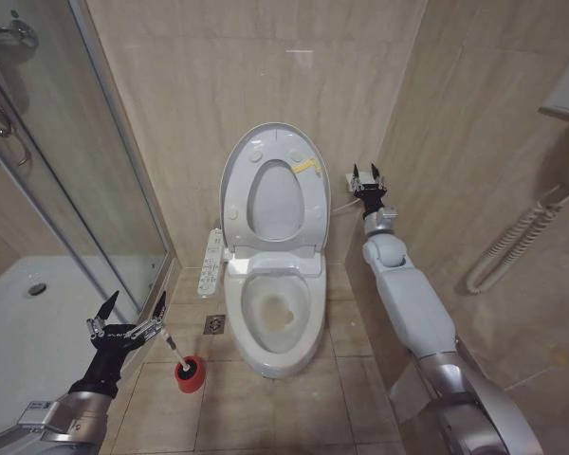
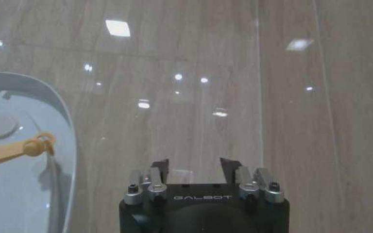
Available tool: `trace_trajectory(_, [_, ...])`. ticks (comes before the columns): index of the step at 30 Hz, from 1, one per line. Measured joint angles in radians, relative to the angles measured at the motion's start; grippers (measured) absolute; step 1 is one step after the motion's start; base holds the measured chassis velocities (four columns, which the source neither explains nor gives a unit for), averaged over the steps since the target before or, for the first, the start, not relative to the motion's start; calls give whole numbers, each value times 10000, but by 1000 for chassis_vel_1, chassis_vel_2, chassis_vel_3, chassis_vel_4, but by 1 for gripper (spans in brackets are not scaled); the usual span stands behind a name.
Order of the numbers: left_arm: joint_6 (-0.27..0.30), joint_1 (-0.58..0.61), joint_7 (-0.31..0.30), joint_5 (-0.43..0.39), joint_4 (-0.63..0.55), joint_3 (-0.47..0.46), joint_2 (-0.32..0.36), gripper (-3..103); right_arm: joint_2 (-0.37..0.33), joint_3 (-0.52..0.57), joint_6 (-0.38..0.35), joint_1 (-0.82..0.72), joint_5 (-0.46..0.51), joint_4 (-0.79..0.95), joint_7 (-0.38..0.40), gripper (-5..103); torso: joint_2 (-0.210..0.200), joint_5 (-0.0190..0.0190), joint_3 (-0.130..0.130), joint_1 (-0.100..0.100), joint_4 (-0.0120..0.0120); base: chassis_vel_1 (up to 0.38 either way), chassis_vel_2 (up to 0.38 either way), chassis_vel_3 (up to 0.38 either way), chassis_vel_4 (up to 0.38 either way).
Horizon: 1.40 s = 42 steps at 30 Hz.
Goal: Open the toilet lid, clean the toilet bowl with a toilet brush, close the toilet lid, and flush.
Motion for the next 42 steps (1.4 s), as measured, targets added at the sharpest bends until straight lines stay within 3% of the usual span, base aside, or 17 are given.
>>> trace_trajectory(3, [0, 0, 0, 0, 0, 0, 0, 100, -25, -12, -20, -73, 28, 107, -1, 46, 0, -4, 0, 0, 3, 0, 0, 0, 0])
trace_trajectory(4, [0, 0, 0, 0, 0, -1, 0, 100, -37, -25, -47, -142, 64, 200, 12, 73, 0, -4, 0, 0, 2, 0, 0, 0, 0])
trace_trajectory(11, [0, 0, 0, 0, 1, 0, 0, 100, -117, -3, -192, -600, 200, 714, 198, 73, 0, -3, 0, 0, 2, 0, 0, 0, 0])
trace_trajectory(12, [0, -1, 0, 0, 0, 0, 0, 100, -138, 26, -204, -693, 214, 803, 218, 98, 0, -2, 1, 0, 0, 0, 0, 0, 0])
trace_trajectory(24, [0, -1, 0, 0, 0, 0, 0, 100, -372, 457, -281, -2185, 301, 1901, 341, 100, -2, -3, 1, 0, 2, 0, 0, 0, 0])
trace_trajectory(42, [0, 0, 0, 0, 0, 0, 0, 100, -247, 726, -168, -5767, 271, 4662, 450, 100, -1, -3, 0, 1, 2, 0, 0, 0, 0])
